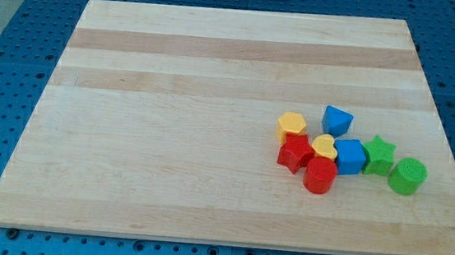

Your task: Move your arm to the bottom of the green circle

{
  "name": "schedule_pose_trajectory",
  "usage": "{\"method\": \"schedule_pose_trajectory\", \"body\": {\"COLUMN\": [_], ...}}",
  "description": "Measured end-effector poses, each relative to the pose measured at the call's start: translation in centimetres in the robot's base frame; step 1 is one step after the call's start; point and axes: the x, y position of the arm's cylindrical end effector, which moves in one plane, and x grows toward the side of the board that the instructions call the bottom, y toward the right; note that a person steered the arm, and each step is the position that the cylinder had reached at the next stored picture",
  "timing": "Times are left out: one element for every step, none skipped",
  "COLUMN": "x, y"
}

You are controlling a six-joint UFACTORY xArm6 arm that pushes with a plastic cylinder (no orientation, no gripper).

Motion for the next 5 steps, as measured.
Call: {"method": "schedule_pose_trajectory", "body": {"x": [2.2,3.0,1.8,1.6,-1.6], "y": [-4.8,-6.9,-10.2,-10.6,-10.6]}}
